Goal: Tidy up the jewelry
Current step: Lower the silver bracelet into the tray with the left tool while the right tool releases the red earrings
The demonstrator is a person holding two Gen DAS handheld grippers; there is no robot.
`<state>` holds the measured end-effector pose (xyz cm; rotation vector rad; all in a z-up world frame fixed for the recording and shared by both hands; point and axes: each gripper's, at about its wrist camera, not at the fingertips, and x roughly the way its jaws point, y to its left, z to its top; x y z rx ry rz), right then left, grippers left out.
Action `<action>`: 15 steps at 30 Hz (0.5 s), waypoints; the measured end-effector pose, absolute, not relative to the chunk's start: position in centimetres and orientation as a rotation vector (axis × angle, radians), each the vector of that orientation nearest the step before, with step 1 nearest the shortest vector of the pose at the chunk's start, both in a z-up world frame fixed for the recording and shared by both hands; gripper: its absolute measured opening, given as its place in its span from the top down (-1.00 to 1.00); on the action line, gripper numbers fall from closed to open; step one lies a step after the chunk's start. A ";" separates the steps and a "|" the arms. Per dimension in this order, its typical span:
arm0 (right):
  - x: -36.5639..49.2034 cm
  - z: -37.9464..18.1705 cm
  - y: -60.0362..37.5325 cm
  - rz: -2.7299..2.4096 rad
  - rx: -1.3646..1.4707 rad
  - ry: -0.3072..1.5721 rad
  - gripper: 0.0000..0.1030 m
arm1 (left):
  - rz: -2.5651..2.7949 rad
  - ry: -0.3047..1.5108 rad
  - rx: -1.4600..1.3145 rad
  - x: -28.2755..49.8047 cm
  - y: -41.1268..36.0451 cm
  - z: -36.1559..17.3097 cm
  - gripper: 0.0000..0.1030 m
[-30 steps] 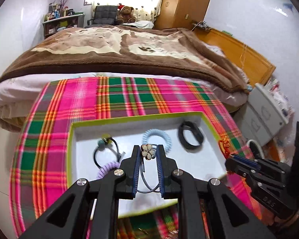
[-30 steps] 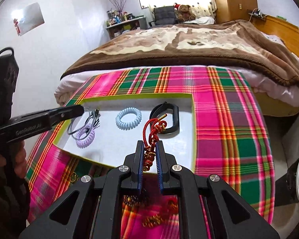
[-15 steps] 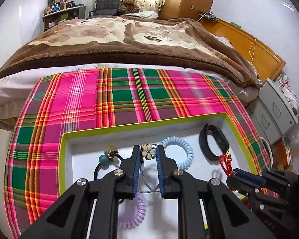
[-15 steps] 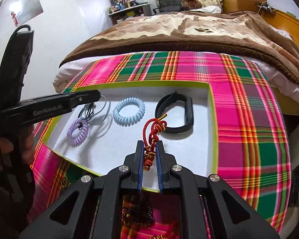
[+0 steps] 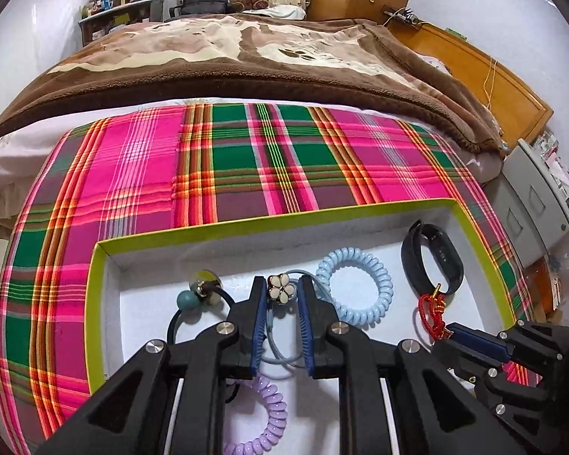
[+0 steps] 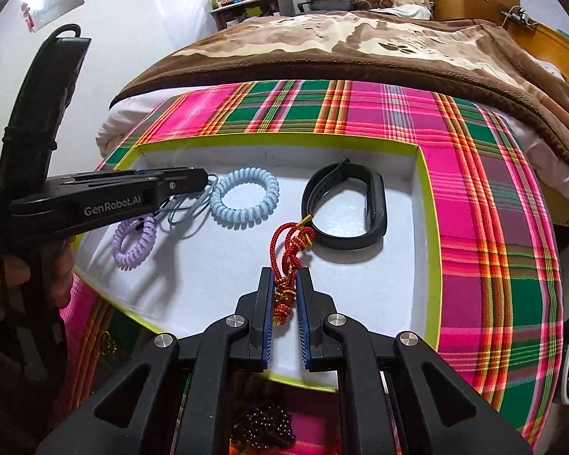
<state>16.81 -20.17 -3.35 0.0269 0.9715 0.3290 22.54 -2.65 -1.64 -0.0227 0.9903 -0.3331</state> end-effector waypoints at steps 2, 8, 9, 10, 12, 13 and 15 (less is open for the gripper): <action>16.9 -3.4 -20.1 0.328 0.021 0.971 0.77 | -0.334 0.991 -0.028 22.7 -2.6 -1.7 0.62; 16.9 -3.5 -19.8 0.321 0.010 0.971 0.76 | -0.324 0.988 -0.009 22.6 -2.7 -1.7 0.48; 16.9 -3.5 -19.8 0.317 0.007 0.970 0.76 | -0.326 0.989 -0.012 22.6 -2.7 -1.7 0.47; 17.0 -3.5 -19.8 0.312 0.005 0.970 0.76 | -0.326 0.989 -0.014 22.6 -2.7 -1.7 0.46; 17.0 -3.5 -19.8 0.310 0.002 0.970 0.76 | -0.328 0.989 -0.020 22.6 -2.6 -1.6 0.43; 17.0 -3.4 -19.8 0.308 0.003 0.970 0.76 | -0.331 0.989 -0.020 22.5 -2.7 -1.6 0.37; 17.0 -3.4 -19.8 0.306 0.002 0.969 0.76 | -0.331 0.991 -0.019 22.5 -2.7 -1.6 0.34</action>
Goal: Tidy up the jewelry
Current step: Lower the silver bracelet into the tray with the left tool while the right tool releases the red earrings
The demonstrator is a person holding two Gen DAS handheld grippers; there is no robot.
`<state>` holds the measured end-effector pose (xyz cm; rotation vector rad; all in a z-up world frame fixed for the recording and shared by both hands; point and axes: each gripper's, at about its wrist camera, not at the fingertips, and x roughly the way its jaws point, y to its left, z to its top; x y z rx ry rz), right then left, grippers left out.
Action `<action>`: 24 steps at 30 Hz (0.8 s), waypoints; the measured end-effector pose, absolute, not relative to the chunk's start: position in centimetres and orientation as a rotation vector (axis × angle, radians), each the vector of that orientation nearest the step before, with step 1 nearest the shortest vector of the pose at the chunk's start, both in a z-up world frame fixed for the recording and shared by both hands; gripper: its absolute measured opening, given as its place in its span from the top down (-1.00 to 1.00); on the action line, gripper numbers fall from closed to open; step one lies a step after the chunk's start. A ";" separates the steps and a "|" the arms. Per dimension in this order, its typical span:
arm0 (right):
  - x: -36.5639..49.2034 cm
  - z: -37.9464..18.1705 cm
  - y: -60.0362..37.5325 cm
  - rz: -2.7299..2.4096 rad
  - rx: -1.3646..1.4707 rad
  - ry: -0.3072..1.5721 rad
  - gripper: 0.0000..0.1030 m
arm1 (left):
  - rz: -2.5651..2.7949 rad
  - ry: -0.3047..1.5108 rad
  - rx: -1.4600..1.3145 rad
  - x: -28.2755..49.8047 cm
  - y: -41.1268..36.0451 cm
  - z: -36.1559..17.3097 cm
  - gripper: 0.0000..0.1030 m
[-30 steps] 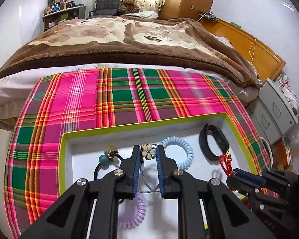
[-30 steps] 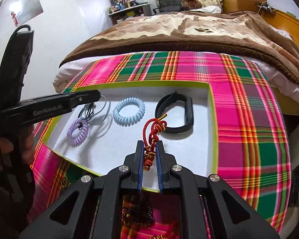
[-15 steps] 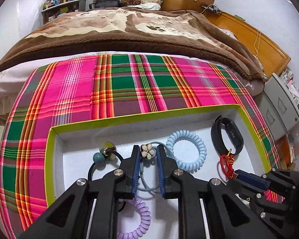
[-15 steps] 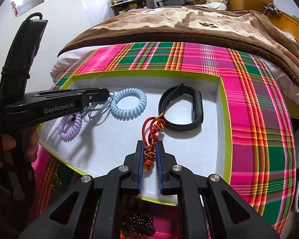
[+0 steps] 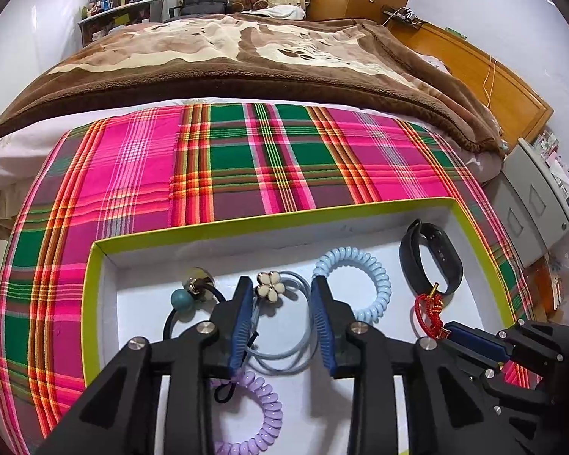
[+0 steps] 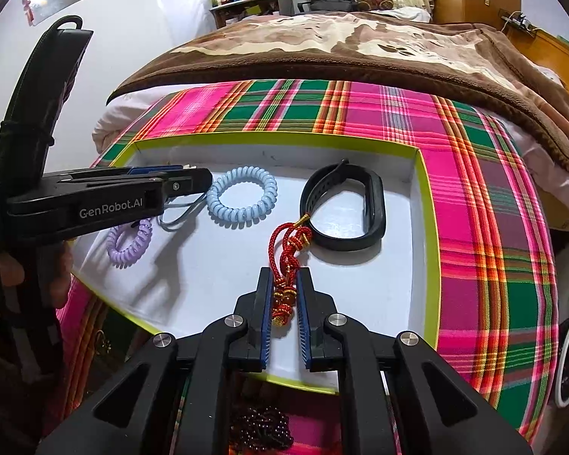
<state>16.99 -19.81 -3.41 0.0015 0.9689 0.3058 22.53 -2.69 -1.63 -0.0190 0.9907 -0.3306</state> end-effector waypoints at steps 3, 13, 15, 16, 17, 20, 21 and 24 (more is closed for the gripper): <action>16.9 -3.3 -19.8 0.302 0.004 0.964 0.75 | -0.332 0.993 -0.023 22.4 -2.6 -1.6 0.25; 16.2 -2.7 -19.9 0.292 0.017 0.945 0.46 | -0.339 0.984 -0.030 21.7 -2.5 -0.9 0.14; 16.1 -2.5 -20.0 0.292 0.022 0.939 0.37 | -0.339 0.982 -0.035 21.5 -2.4 -0.7 0.12; 16.0 -2.4 -20.0 0.294 0.024 0.936 0.36 | -0.344 0.978 -0.037 21.3 -2.3 -0.6 0.10; 15.9 -2.3 -20.0 0.293 0.024 0.935 0.36 | -0.343 0.977 -0.039 21.2 -2.3 -0.4 0.07; 15.6 -2.1 -20.0 0.288 0.024 0.928 0.36 | -0.334 0.966 -0.029 20.7 -2.3 -0.1 0.05; 15.5 -2.0 -19.9 0.288 0.025 0.925 0.36 | -0.335 0.967 -0.033 20.6 -2.2 0.0 0.04; 15.0 -1.7 -20.0 0.286 0.035 0.915 0.35 | -0.329 0.958 -0.038 20.1 -2.1 0.5 0.04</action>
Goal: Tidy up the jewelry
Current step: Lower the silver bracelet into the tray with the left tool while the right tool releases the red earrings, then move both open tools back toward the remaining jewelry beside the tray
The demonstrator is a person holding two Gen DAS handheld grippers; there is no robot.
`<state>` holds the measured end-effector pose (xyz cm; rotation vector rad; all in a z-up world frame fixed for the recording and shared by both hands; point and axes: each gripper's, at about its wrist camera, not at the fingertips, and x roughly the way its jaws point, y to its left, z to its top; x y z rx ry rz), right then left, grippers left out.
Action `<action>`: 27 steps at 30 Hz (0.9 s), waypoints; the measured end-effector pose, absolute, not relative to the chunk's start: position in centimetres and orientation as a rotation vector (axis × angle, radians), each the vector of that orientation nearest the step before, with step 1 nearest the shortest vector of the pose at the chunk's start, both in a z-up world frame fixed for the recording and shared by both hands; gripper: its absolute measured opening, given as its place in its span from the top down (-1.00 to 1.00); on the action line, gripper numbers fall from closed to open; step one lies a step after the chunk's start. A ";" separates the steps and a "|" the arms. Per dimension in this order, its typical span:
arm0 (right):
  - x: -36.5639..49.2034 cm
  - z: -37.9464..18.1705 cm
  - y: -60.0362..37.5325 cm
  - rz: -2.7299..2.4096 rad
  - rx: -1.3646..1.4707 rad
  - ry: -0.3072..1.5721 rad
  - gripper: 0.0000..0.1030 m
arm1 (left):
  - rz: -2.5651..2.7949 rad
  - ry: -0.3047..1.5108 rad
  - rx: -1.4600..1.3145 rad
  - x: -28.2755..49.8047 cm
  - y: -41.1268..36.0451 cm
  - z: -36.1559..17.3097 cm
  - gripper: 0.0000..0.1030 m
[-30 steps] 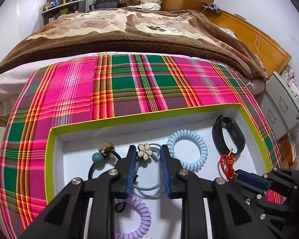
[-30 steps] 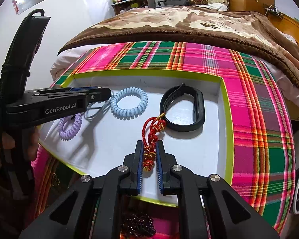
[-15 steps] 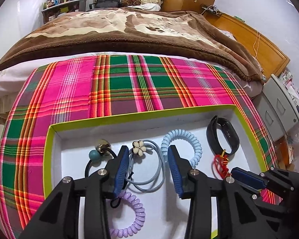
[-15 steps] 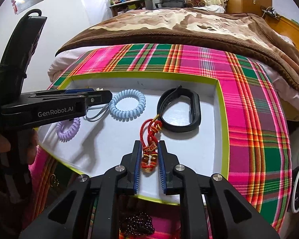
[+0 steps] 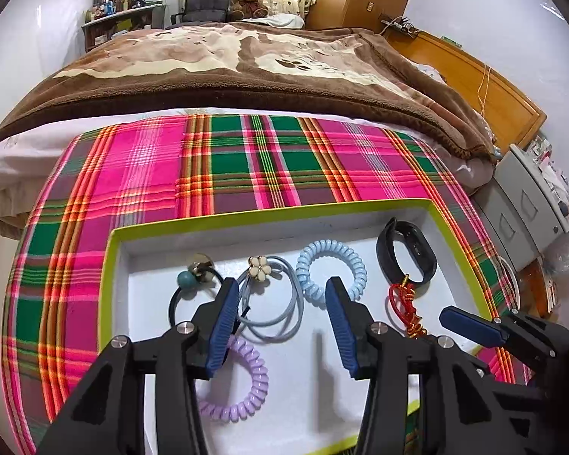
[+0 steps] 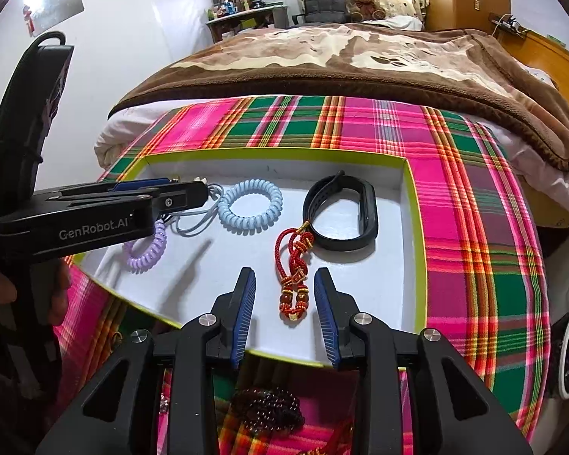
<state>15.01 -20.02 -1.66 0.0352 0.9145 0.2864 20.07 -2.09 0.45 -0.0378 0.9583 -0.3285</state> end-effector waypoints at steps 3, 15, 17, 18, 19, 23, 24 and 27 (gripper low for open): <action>14.4 -1.1 -20.1 0.286 0.043 0.900 0.35 | -0.320 0.940 -0.032 19.3 -1.9 1.0 0.04; 10.5 0.8 -19.9 0.294 0.081 0.846 0.33 | -0.294 0.876 -0.045 14.5 0.1 2.5 0.03; 9.7 1.0 -19.8 0.303 0.085 0.837 0.33 | -0.291 0.874 -0.059 13.7 0.7 2.5 0.03; 9.4 1.0 -19.7 0.306 0.084 0.837 0.33 | -0.286 0.874 -0.067 13.3 1.1 2.4 0.03; 9.1 1.0 -19.6 0.310 0.084 0.838 0.32 | -0.278 0.875 -0.072 12.9 1.4 2.3 0.03; 8.0 0.4 -18.9 0.320 0.087 0.855 0.29 | -0.252 0.869 -0.101 11.1 2.8 2.0 0.03; 7.7 0.2 -18.7 0.328 0.092 0.859 0.28 | -0.253 0.867 -0.111 10.6 3.2 1.9 0.03; 6.7 -0.6 -17.8 0.405 0.094 0.871 0.26 | -0.241 0.858 -0.121 9.2 4.2 1.7 0.03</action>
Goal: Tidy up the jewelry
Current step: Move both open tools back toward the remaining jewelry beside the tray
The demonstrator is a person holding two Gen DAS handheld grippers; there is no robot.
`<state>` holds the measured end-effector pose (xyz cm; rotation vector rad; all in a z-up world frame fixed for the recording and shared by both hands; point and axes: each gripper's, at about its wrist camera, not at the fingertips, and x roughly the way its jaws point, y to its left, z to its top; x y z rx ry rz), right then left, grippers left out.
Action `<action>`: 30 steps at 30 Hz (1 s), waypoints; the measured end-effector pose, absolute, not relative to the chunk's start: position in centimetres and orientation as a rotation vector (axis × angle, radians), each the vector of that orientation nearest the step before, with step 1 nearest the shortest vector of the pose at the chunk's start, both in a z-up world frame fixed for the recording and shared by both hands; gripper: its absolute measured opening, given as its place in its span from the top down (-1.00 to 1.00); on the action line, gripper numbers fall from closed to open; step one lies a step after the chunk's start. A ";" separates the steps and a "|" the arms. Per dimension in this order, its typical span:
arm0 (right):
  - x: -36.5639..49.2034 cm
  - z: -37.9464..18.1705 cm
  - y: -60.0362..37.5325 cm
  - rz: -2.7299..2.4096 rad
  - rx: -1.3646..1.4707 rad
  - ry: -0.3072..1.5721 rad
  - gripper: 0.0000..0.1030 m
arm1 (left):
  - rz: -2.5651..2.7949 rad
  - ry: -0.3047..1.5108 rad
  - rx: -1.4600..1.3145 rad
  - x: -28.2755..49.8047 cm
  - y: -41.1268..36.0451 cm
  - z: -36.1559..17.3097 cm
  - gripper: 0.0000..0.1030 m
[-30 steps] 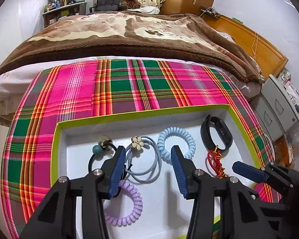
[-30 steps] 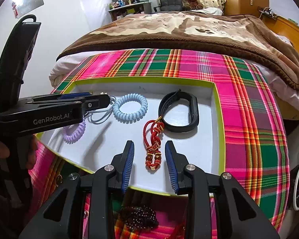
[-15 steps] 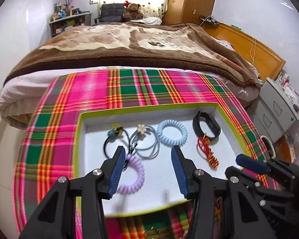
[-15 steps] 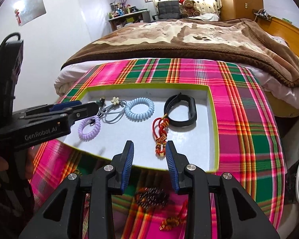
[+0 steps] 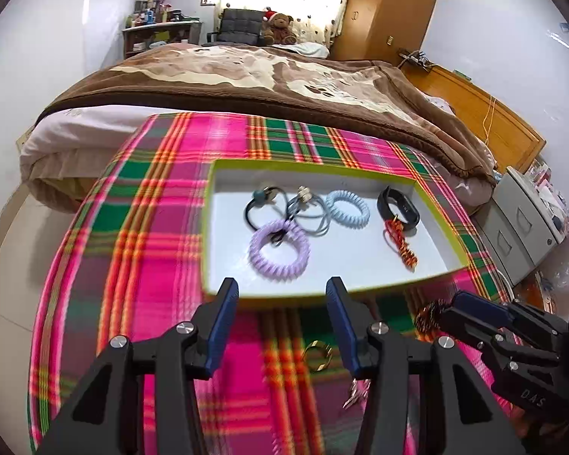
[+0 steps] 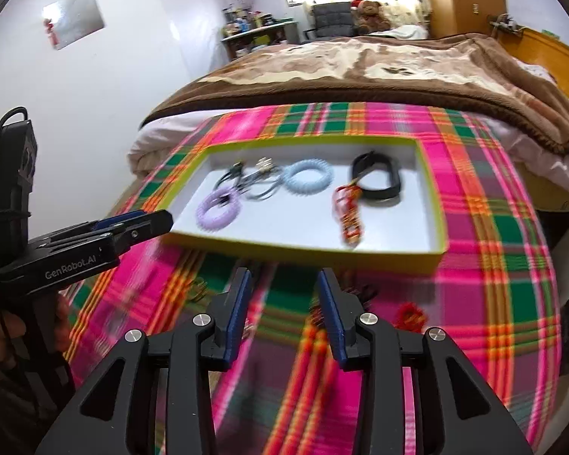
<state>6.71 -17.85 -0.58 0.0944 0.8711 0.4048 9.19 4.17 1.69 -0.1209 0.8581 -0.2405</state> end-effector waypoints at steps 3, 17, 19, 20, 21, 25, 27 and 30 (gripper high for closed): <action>6.1 -1.4 -16.7 0.453 0.054 0.891 0.24 | -0.229 0.868 -0.154 8.3 5.4 1.1 0.03; 5.9 -3.4 -12.1 0.343 0.048 0.946 0.15 | -0.190 0.887 -0.205 6.4 8.1 -0.4 0.03; 5.8 -3.4 -11.4 0.325 0.010 0.938 0.11 | -0.198 0.888 -0.205 6.4 8.1 -0.4 0.03; 5.9 -3.5 -11.0 0.309 -0.002 0.944 0.06 | -0.198 0.893 -0.205 6.3 8.1 -0.5 0.03; 5.9 -3.5 -10.9 0.300 -0.008 0.945 0.03 | -0.200 0.894 -0.204 6.3 8.0 -0.5 0.03; 5.3 -3.6 -11.0 0.278 -0.033 0.941 0.02 | -0.215 0.895 -0.212 6.0 7.8 -0.6 0.03; 5.0 -3.8 -11.2 0.253 -0.054 0.955 0.02 | -0.220 0.895 -0.212 6.0 7.7 -0.6 0.03; 4.4 -4.2 -12.0 0.235 -0.056 0.966 0.02 | -0.231 0.893 -0.214 5.8 7.5 -0.5 0.03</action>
